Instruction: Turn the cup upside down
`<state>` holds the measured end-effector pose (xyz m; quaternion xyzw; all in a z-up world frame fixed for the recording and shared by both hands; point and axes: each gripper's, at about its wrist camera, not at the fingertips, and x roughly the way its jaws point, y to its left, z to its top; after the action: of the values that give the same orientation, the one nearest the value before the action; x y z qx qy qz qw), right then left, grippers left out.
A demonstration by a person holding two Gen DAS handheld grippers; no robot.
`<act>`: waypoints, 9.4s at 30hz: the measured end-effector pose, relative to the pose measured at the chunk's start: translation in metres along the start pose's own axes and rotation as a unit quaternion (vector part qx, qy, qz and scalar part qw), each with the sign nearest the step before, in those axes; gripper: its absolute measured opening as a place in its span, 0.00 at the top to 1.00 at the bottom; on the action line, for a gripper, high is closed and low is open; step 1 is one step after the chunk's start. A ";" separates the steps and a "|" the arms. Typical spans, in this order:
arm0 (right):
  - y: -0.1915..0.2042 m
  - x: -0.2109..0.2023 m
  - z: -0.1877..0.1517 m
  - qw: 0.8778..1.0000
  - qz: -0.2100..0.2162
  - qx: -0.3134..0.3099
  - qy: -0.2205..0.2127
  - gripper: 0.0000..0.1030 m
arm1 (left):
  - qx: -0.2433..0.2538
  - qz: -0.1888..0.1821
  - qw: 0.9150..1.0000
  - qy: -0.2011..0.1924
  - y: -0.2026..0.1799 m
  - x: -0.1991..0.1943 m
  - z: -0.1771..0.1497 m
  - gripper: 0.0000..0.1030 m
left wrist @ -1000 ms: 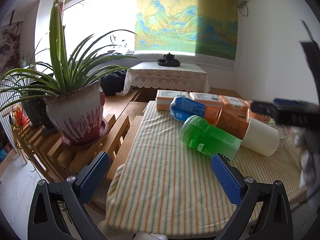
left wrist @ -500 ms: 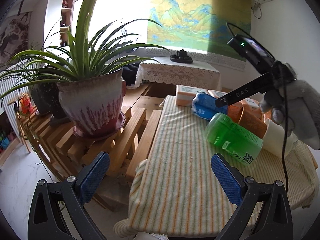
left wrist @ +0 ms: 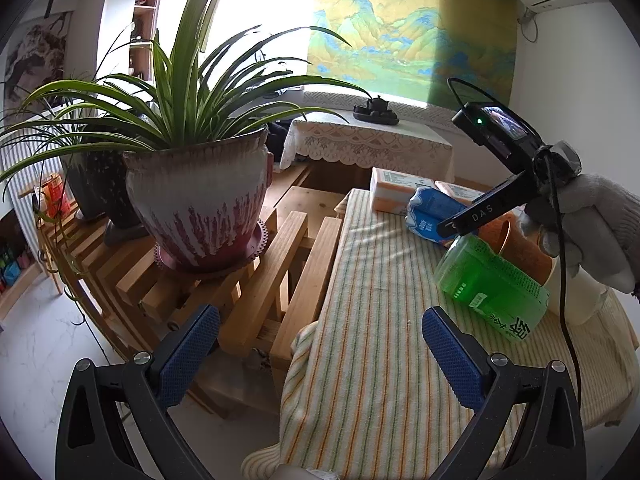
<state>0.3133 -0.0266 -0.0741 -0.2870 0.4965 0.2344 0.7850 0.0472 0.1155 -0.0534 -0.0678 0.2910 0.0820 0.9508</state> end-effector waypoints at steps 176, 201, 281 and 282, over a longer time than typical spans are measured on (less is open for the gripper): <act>0.014 -0.178 -0.398 0.928 -0.051 0.247 -0.276 0.27 | 0.156 -0.151 0.975 -0.047 -0.243 -0.021 -0.032 0.21; 0.018 -0.178 -0.385 0.924 -0.048 0.257 -0.278 0.27 | 0.159 -0.197 0.967 -0.025 -0.235 -0.041 -0.040 0.03; 0.054 -0.199 -0.355 0.849 -0.159 0.357 -0.355 0.07 | 0.066 -0.077 0.992 -0.073 -0.130 -0.097 -0.030 0.01; 0.055 -0.199 -0.354 0.849 -0.159 0.357 -0.355 0.07 | 0.066 -0.078 0.992 -0.073 -0.130 -0.097 -0.030 0.01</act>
<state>-0.0299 -0.2456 -0.0256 0.0404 0.1813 -0.0011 0.9826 -0.0229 -0.0285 -0.0125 -0.0213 0.2195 -0.0065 0.9754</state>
